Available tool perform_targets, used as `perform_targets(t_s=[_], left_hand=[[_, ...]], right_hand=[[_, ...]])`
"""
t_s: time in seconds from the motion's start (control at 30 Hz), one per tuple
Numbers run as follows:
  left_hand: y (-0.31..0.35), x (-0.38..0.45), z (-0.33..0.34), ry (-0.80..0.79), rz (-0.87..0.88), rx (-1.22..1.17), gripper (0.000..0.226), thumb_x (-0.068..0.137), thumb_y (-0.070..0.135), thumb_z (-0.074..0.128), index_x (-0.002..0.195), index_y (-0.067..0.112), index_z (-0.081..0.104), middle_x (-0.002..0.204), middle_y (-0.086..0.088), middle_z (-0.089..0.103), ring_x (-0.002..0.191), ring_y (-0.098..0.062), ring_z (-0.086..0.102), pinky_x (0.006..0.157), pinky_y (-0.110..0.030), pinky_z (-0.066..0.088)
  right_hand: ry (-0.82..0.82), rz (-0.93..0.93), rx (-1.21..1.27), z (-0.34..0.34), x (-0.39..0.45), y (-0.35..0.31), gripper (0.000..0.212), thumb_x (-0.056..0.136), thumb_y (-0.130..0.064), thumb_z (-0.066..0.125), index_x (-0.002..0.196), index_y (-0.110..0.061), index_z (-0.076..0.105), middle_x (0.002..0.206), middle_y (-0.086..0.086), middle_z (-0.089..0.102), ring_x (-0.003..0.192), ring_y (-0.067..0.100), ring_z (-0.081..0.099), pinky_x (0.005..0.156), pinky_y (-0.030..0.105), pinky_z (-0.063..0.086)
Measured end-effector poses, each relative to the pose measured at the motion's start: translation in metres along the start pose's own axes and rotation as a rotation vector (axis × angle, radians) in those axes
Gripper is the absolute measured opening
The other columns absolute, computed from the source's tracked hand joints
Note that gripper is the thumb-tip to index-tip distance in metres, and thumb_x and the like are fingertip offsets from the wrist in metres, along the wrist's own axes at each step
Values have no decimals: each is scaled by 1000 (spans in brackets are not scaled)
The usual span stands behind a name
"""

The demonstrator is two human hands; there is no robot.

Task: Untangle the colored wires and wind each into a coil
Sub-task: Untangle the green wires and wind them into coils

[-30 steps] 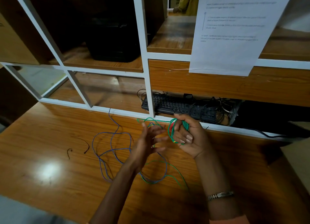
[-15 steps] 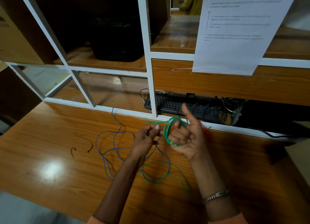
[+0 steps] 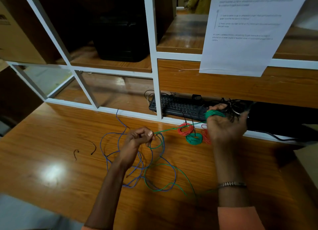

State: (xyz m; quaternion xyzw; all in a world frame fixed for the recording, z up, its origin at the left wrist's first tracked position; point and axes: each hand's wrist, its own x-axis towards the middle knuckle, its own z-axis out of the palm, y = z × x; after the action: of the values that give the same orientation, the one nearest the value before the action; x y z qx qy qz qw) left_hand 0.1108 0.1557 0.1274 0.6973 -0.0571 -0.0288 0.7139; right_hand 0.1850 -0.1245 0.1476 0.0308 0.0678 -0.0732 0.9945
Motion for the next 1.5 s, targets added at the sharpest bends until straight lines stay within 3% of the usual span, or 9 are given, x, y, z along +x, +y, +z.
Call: perform_targets(t_s=[0.1, 0.23, 0.33, 0.47, 0.77, 1.0, 1.2, 1.3, 1.5], left_hand=[[4, -4, 10, -126, -2, 41, 21, 95, 13, 63, 81, -1, 70, 67, -7, 57, 61, -11, 49, 66, -22, 42], [12, 0, 15, -149, 31, 68, 24, 98, 15, 60, 82, -2, 67, 69, -3, 59, 62, -10, 47, 65, -25, 39], [17, 9, 11, -43, 76, 37, 24, 102, 15, 57, 80, 7, 63, 75, -15, 55, 67, -12, 45, 67, -25, 39], [14, 16, 12, 97, 56, 43, 34, 109, 21, 53, 83, -1, 58, 73, -7, 52, 69, -17, 49, 80, -39, 47], [-5, 22, -4, 410, 100, 255, 25, 97, 30, 72, 85, 10, 80, 74, 10, 75, 68, -7, 66, 66, -27, 50], [-15, 24, -5, 423, 15, 262, 17, 86, 38, 84, 84, 22, 84, 83, -1, 80, 82, -31, 74, 74, -46, 57], [-8, 21, 6, 226, -90, 102, 22, 85, 35, 81, 82, 13, 81, 87, -5, 79, 86, -15, 72, 77, -37, 59], [-8, 18, 21, 118, -113, -46, 23, 96, 31, 66, 83, 12, 72, 71, -3, 67, 66, -10, 64, 75, -33, 56], [-14, 16, 48, 14, -276, -402, 35, 108, 42, 51, 85, 18, 62, 53, 6, 24, 39, -5, 20, 47, -21, 40]], right_hand=[[27, -125, -129, -2, 0, 2, 53, 99, -51, 61, 129, -8, 53, 107, 17, 66, 89, 24, 68, 82, 31, 54], [-14, 53, -884, -16, -4, 17, 79, 101, -66, 40, 154, -8, 34, 148, 24, 52, 132, 27, 56, 117, 36, 37], [-64, 389, -1301, -21, -11, 30, 85, 99, -70, 31, 162, -16, 17, 135, 26, 62, 128, 29, 61, 122, 43, 32], [-354, 841, -1830, -24, -34, 52, 86, 94, -79, 24, 127, -9, 61, 103, 17, 77, 101, 30, 74, 104, 47, 51], [-570, 954, -1852, -9, -49, 57, 77, 101, -64, 42, 106, 7, 71, 74, 23, 70, 55, 23, 59, 57, 29, 48], [-753, 1061, -1757, -2, -56, 59, 69, 106, -51, 44, 97, 12, 71, 62, 17, 64, 44, 19, 49, 50, 24, 44], [-855, 979, -1283, 3, -61, 55, 47, 105, -37, 49, 91, -2, 77, 58, 9, 66, 43, 20, 52, 43, 28, 34], [-682, 818, -816, 2, -53, 57, 67, 100, -56, 45, 107, 3, 75, 54, 2, 63, 50, 27, 50, 52, 34, 20], [-437, 485, -250, 14, -43, 49, 97, 98, -69, 42, 150, 12, 36, 106, 10, 69, 91, 16, 62, 88, 24, 45]])
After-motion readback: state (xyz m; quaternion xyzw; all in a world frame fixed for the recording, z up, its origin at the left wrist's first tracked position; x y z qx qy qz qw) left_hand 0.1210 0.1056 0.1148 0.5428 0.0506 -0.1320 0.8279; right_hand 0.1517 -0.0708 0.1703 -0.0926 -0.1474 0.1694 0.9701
